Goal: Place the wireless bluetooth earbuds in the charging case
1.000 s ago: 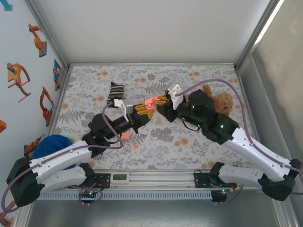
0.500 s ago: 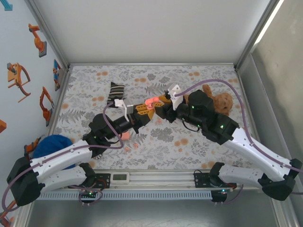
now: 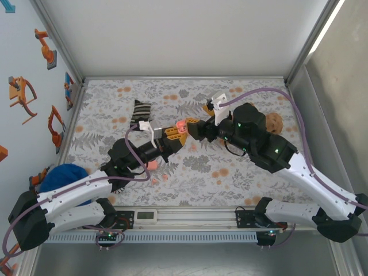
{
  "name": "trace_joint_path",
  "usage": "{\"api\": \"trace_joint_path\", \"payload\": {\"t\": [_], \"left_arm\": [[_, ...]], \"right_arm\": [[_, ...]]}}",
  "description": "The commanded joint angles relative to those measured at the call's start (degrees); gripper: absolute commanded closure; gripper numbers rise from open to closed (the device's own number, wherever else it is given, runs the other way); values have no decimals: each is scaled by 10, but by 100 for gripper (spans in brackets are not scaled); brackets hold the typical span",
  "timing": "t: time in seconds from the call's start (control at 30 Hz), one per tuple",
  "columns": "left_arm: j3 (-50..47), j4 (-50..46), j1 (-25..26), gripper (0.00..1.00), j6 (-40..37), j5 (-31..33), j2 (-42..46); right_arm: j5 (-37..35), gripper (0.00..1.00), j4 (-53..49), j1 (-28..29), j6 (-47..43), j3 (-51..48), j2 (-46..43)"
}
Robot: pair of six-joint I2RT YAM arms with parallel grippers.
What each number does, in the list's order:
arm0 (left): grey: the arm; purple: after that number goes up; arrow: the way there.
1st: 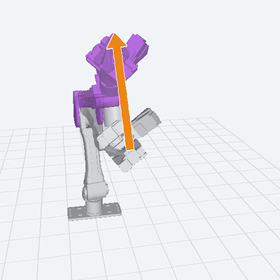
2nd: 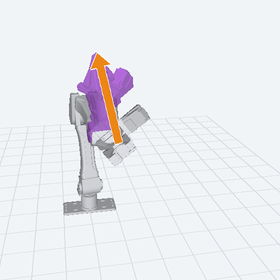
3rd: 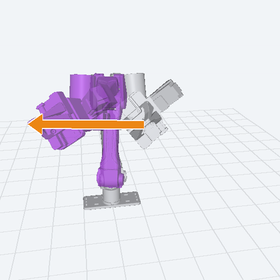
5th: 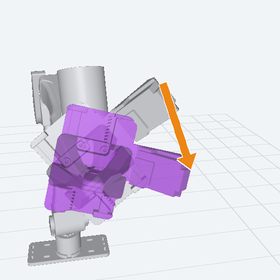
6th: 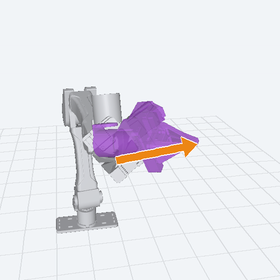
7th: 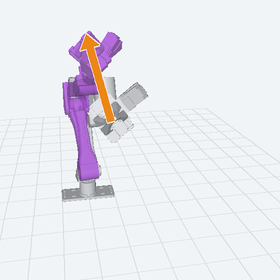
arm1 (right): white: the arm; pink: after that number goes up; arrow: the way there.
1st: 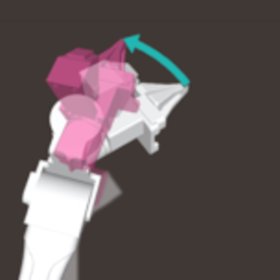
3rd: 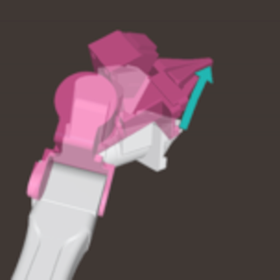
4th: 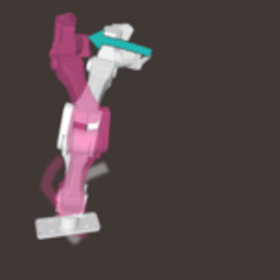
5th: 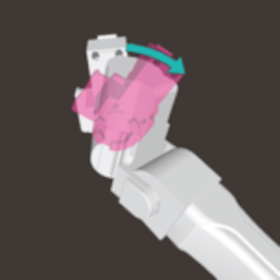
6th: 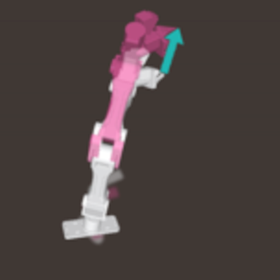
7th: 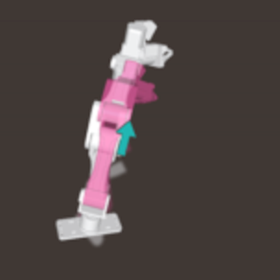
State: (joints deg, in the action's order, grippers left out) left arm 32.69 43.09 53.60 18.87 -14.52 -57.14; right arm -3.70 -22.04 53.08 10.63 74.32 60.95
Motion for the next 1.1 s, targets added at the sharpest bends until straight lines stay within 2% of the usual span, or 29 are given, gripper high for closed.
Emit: {"api": "trace_joint_path", "payload": {"t": [0.0,0.13,0.27,0.47,0.7,0.9,1.07], "left_arm": [[-7,24,3,100,7,2,10],[-8,19,3,100,6,1,15],[-7,5,3,100,2,4,23],[-9,-16,3,100,-6,10,37],[-5,-39,3,100,-13,8,53],[-8,-44,-1,100,-25,0,62],[-22,-18,-23,100,-2,-27,69]], "right_arm": [[-18,20,-7,2,19,13,-11],[-8,9,-12,-5,33,12,-17],[46,1,-19,-36,59,7,-20],[145,1,-13,-99,109,-13,-19],[320,1,52,-181,192,-63,-21],[395,1,127,-199,249,-105,-24],[432,1,174,-200,285,-121,-15]]}}
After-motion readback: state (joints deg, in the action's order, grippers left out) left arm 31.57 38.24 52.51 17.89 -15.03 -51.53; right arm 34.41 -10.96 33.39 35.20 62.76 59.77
